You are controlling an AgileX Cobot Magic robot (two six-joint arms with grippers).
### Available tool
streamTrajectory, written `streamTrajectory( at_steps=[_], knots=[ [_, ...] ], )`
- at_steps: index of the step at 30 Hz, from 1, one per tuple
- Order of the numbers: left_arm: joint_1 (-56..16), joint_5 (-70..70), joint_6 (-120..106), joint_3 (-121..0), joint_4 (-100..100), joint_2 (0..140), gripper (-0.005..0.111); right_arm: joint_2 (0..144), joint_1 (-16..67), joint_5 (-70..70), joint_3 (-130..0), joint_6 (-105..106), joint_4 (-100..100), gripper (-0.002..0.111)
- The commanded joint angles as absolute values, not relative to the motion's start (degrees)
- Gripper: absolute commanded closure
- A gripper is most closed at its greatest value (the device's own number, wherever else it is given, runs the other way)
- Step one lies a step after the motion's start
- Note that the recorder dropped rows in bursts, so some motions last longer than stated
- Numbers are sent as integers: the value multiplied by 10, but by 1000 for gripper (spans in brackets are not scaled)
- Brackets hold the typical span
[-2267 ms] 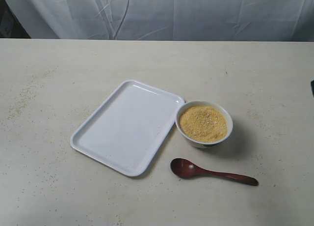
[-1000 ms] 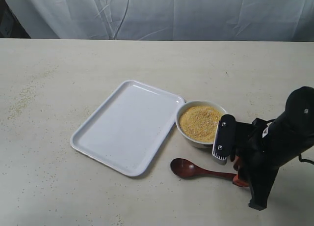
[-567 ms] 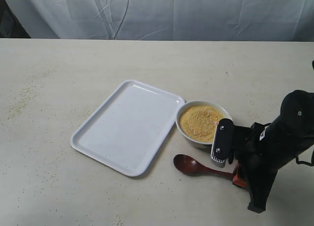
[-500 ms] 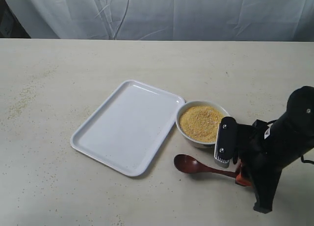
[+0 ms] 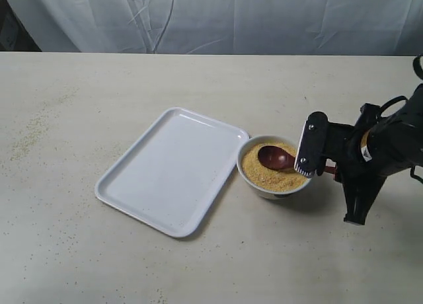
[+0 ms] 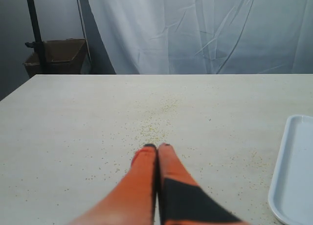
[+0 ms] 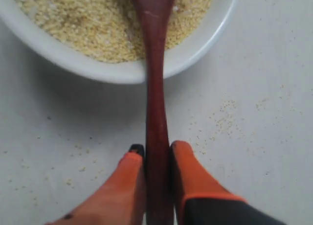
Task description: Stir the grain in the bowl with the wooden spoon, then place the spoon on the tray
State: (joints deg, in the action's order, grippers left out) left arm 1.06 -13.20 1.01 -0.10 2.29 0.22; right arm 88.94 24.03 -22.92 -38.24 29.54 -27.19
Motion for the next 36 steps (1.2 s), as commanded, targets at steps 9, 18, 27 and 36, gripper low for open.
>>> streamTrajectory(
  at_steps=[9, 18, 27, 36],
  knots=[
    [13, -132, 10, 0, 25, 0, 107, 893, 241, -194, -386, 223, -299, 60],
    [13, -132, 10, 0, 25, 0, 107, 738, 241, -202, -387, 162, -237, 60],
    [13, -132, 10, 0, 25, 0, 107, 683, 275, 179, -227, -224, 167, 108],
    [13, -132, 10, 0, 24, 0, 107, 703, 468, 403, -89, -452, 554, 101]
  ],
)
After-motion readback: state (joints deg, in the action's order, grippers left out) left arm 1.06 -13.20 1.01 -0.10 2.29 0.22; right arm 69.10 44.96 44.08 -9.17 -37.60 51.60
